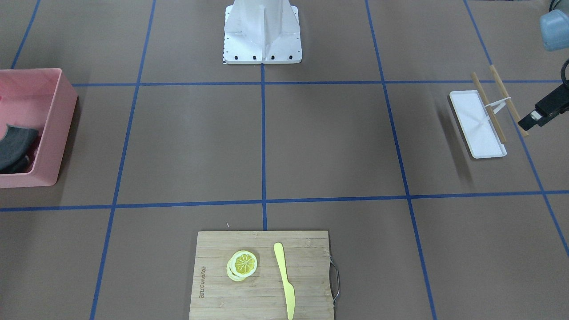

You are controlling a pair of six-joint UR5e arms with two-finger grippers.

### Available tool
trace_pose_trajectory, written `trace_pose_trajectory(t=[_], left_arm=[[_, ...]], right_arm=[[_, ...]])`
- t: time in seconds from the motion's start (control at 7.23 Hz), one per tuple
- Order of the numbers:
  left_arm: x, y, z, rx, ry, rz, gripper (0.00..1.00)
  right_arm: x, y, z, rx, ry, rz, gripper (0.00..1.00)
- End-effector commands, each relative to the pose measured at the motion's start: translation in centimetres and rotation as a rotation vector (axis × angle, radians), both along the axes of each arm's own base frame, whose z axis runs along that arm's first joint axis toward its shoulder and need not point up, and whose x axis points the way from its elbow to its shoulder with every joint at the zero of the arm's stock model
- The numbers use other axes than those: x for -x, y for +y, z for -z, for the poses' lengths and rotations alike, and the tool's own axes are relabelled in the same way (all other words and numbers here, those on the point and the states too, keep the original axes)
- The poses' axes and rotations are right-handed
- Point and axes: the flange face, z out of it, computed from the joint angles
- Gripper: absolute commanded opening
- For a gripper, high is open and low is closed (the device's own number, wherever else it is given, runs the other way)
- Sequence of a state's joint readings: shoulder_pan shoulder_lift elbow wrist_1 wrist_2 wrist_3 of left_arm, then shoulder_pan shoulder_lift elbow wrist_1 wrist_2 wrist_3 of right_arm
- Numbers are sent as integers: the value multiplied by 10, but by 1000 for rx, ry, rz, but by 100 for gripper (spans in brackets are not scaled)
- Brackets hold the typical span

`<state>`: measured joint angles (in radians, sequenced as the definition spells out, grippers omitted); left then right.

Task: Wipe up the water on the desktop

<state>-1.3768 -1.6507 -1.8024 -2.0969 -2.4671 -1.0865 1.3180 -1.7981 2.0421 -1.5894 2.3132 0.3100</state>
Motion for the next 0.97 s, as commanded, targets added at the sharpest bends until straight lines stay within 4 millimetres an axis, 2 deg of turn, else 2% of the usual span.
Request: trace_pose_trajectory(t=[0.0,0.14,0.28,0.55,0.69,0.83], left_arm=[[18,15,-64,-206,-275,-41,98],[26,28,-85,-278,-354,-97,98],[31,36,-102,-278,-399,-177,98],[34,40,-90,-164,-461,-384,98],[34,31,-79,-106,-465,-439,98],[35,30,-74,-69,-463,-483,98]], right_arm=[[-1,1,1,-1,-2,-1,100],[0,1,1,-1,-3,1,100],[-1,1,1,-1,-2,-1,100],[0,1,1,-2,-2,2,100],[0,0,-1,-1,3,1,100],[0,0,-2,-2,6,2,100]])
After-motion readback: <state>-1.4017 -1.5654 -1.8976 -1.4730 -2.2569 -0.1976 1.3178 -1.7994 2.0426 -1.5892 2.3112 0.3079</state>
